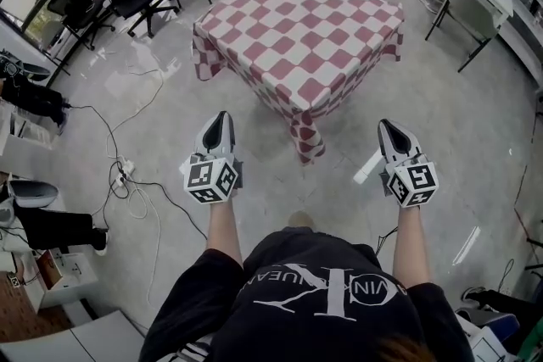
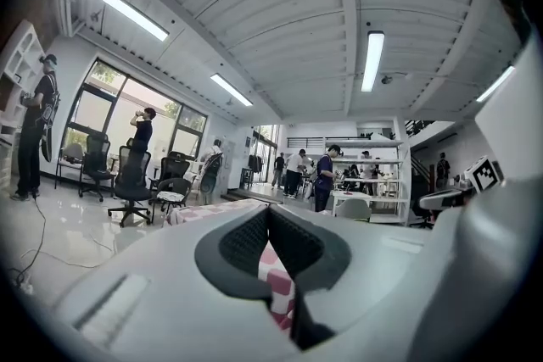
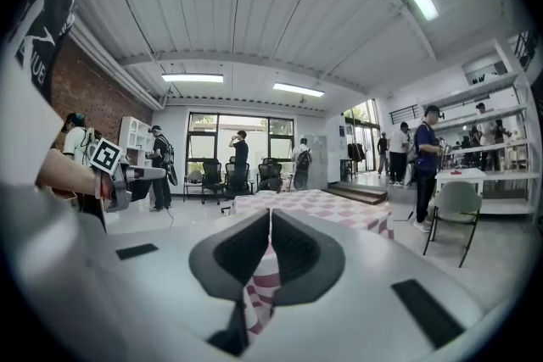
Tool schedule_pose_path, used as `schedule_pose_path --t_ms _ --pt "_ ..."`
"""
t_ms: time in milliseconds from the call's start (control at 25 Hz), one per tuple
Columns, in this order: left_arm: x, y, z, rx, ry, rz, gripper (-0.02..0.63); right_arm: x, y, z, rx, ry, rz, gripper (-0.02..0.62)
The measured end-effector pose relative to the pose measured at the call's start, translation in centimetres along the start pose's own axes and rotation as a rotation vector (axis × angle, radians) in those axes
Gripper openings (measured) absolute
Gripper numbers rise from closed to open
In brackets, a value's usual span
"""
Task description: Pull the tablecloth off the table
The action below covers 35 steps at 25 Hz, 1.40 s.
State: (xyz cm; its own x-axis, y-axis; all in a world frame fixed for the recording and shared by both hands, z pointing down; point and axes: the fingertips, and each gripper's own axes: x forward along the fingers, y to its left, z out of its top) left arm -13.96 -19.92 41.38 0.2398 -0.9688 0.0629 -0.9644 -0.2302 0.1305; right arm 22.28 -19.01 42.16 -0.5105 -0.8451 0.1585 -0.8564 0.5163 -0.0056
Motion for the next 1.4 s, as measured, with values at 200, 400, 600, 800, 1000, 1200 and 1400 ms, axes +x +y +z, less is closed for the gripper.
schedule_pose_path --t_ms 200,400,600,800,1000,1200,1400 --pt "2.8 0.5 0.0 -0.003 0.007 -0.008 0.012 2.1 -1.0 -0.3 0.016 0.015 0.000 0.014" --pt "5.2 1.5 -0.1 0.044 0.006 0.025 0.012 5.2 -2.3 -0.6 0.024 0.034 0.005 0.014" --pt "9.6 2.7 -0.1 0.064 0.003 0.052 0.012 10.8 -5.3 -0.1 0.011 0.023 0.042 0.014" --pt "11.2 4.0 -0.4 0.059 -0.003 0.083 0.011 14.5 -6.1 0.2 -0.005 0.026 0.085 0.014" --pt "12.3 4.4 0.1 0.046 -0.008 0.120 0.011 16.9 -6.9 0.9 -0.015 0.041 0.120 0.015" --pt "11.2 3.8 -2.8 0.032 0.038 0.133 0.011 16.8 -5.8 -1.8 -0.024 0.099 0.161 0.015" --pt "11.7 3.7 -3.9 0.036 0.059 0.163 0.011 18.5 -6.0 -3.4 -0.024 0.130 0.209 0.015"
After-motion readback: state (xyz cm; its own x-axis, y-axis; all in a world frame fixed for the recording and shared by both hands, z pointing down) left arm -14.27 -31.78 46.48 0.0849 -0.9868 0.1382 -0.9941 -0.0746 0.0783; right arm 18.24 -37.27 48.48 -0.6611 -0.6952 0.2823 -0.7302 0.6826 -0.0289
